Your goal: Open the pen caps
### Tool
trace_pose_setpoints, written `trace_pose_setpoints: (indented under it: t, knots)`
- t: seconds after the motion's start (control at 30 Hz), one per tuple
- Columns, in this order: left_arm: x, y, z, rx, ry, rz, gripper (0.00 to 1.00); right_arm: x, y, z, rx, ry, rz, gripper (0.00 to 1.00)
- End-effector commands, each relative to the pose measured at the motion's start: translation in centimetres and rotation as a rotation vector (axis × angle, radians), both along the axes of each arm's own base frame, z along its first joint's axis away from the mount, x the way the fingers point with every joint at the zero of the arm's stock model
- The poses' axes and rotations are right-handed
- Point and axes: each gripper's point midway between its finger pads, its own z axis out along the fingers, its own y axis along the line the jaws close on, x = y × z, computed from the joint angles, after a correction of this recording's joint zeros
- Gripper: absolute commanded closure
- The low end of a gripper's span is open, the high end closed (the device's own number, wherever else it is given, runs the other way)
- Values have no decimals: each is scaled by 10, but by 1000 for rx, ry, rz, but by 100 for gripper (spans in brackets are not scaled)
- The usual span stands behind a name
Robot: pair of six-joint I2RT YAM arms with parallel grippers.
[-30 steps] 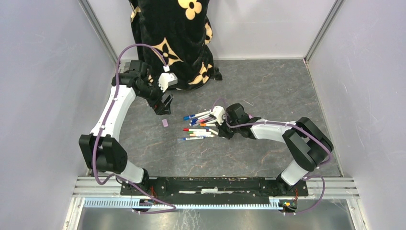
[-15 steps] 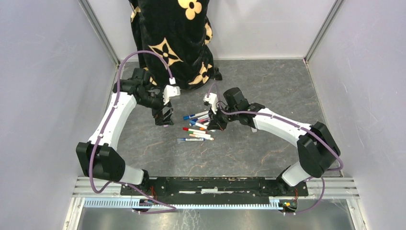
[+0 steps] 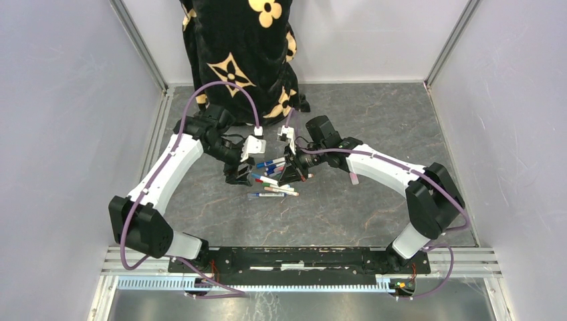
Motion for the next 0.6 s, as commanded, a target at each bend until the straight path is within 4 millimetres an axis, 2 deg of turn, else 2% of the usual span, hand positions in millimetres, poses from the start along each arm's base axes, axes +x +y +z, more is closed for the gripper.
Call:
trace_pose_setpoints:
  t: [0.0,0.37,0.43,0.5,0.57]
  knots:
    - [-10,-4,4,-18,-37,-68,27,0,13,24,84,-8,50,100]
    - [-18,-9,0,0,-36,-107,70,3,18,27,102,-4,58,100]
    - [-21,-9,-2,2,-31,-116,81,3,19,29,107,18,46,100]
    - [-24,-8,-4,13,-21,-124,96,5,20,30,114,20,41,100]
    - [-25,-5,-6,25,-15,-125,98,4,21,32,121,24,40,100]
